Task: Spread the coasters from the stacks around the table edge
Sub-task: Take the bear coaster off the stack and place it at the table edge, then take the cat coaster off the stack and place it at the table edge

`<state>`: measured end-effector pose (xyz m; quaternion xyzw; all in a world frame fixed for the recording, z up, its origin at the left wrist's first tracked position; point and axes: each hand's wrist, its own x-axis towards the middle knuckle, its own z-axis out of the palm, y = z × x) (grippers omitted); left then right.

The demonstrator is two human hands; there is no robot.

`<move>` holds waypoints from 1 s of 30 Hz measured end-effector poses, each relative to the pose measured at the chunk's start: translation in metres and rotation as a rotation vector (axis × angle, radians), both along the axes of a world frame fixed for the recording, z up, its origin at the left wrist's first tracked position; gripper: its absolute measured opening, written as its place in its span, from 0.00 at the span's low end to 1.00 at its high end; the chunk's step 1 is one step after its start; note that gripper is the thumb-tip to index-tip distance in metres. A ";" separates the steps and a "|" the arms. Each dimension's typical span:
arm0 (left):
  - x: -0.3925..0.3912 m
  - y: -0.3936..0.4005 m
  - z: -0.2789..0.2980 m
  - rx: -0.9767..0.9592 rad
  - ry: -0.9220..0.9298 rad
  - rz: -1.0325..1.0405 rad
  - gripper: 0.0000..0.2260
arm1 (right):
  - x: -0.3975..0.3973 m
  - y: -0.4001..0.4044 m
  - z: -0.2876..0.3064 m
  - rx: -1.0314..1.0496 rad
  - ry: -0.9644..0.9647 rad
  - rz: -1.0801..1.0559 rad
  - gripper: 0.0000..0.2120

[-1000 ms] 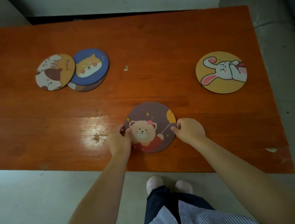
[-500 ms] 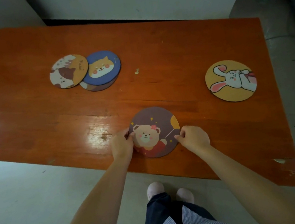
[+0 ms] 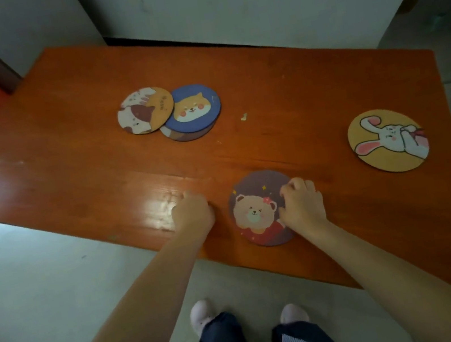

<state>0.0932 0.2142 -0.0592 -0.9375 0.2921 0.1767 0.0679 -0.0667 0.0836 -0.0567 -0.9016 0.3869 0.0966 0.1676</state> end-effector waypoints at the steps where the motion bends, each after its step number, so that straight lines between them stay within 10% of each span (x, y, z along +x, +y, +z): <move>1: 0.010 0.008 0.002 0.030 -0.013 0.017 0.15 | 0.012 0.005 0.000 0.010 -0.011 0.025 0.14; 20: 0.297 0.171 0.000 -0.059 -0.059 0.005 0.15 | 0.283 0.081 0.013 0.307 -0.133 -0.335 0.12; 30: 0.369 0.166 -0.042 -0.115 0.235 -0.272 0.42 | 0.365 0.047 0.005 0.271 -0.283 -0.537 0.22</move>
